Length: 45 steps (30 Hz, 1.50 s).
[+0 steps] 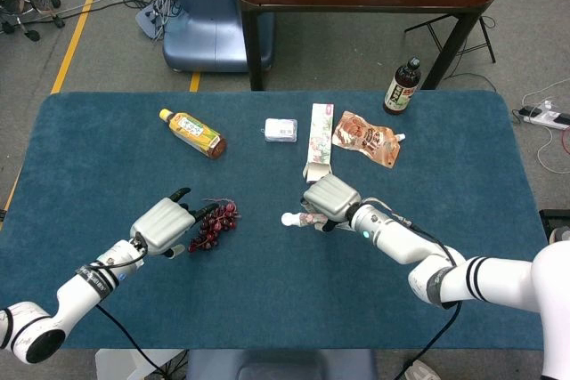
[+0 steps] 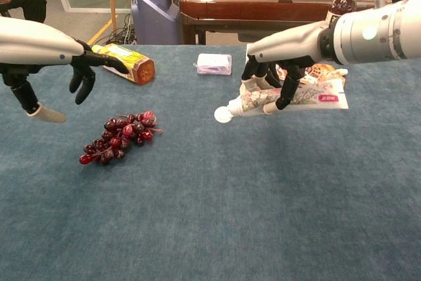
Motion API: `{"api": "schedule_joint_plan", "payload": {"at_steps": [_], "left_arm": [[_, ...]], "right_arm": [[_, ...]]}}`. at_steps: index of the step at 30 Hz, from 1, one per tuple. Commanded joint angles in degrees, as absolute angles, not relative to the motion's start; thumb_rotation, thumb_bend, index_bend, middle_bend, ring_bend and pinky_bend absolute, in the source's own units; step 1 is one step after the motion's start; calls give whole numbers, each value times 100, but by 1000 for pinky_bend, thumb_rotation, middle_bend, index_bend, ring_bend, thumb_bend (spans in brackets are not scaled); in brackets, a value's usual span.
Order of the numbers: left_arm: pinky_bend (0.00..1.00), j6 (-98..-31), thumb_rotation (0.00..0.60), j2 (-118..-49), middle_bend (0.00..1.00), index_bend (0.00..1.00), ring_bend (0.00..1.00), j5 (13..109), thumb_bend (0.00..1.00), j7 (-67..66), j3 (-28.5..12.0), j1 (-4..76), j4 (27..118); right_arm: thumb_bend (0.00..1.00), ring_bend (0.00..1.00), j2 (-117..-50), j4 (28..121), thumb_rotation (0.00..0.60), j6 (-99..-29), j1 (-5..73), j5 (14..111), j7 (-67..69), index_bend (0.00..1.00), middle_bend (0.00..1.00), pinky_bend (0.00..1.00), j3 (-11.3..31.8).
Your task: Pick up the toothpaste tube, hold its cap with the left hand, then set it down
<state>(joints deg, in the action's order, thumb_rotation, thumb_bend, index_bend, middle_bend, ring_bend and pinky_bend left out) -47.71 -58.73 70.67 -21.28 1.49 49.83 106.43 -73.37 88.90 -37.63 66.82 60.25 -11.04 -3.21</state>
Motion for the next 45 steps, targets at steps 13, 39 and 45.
{"api": "schedule_joint_plan", "payload": {"at_steps": [13, 39, 45], "left_arm": [[46, -5167, 600, -5614, 470, 17, 406, 7296, 222, -2092, 328, 4378, 10910], [46, -7326, 600, -5981, 466, 36, 395, 6948, 222, -1560, 262, 2468, 10378], [46, -7932, 600, -6240, 462, 52, 392, 7205, 222, -1456, 181, 2063, 10214]], "right_arm": [[435, 304, -7791, 8539, 600, -4244, 6152, 6120, -1698, 132, 307, 369, -216], [297, 229, -5970, 9829, 600, -7151, 3495, 6319, -1646, 4, 218, 360, -396], [302, 238, -6016, 9798, 600, -7943, 2740, 6565, -1570, 80, 263, 360, -456]]}}
